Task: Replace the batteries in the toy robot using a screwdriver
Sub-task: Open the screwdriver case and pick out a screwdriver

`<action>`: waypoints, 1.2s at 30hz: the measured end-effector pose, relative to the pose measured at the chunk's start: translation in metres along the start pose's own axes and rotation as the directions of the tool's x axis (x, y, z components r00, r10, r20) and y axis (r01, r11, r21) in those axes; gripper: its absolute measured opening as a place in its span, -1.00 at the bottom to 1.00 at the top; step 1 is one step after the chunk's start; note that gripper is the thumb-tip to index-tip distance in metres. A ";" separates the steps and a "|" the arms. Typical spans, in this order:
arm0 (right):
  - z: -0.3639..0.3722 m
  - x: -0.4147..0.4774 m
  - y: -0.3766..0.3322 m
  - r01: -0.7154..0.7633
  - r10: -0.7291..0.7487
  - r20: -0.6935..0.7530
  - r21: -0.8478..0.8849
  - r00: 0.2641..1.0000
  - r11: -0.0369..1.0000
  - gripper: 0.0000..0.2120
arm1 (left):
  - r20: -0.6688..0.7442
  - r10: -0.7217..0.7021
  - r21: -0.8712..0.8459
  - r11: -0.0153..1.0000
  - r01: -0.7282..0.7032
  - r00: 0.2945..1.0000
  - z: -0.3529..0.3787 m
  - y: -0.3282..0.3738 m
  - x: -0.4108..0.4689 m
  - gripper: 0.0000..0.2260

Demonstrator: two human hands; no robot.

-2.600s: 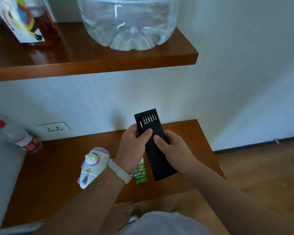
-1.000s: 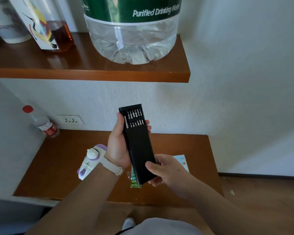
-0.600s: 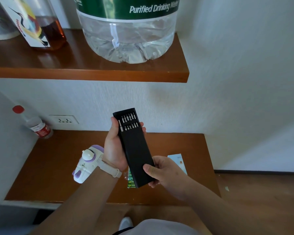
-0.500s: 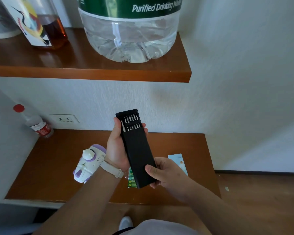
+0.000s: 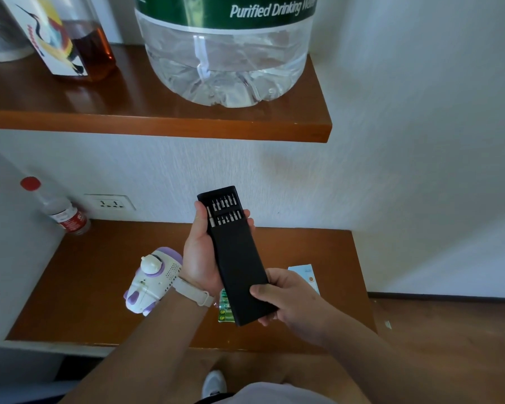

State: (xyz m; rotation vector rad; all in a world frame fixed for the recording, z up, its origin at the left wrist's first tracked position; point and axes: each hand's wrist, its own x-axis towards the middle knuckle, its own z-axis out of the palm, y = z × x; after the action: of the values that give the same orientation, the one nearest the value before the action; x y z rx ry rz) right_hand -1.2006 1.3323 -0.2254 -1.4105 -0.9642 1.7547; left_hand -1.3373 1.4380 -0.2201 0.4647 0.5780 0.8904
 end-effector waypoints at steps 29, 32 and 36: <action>0.006 0.004 -0.019 0.066 -0.061 -0.033 0.175 0.998 0.982 -0.77 | -0.059 0.099 0.094 0.991 -0.093 0.993 0.013 0.018 -0.007 -0.43; 0.005 0.007 -0.023 0.093 -0.080 -0.072 0.199 0.994 0.976 -0.66 | -0.084 0.073 0.216 0.975 -0.053 0.994 0.016 0.007 -0.013 -0.54; 0.001 0.006 -0.025 0.093 -0.088 -0.035 0.195 0.996 0.976 -0.72 | -0.119 0.116 0.290 0.954 -0.077 0.986 0.016 0.003 -0.018 -0.67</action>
State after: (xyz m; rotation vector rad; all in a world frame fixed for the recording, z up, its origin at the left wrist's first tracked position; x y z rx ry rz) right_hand -1.2010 1.3497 -0.2070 -1.2421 -0.8036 1.7094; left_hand -1.3375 1.4229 -0.2011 0.7021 0.8186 0.9412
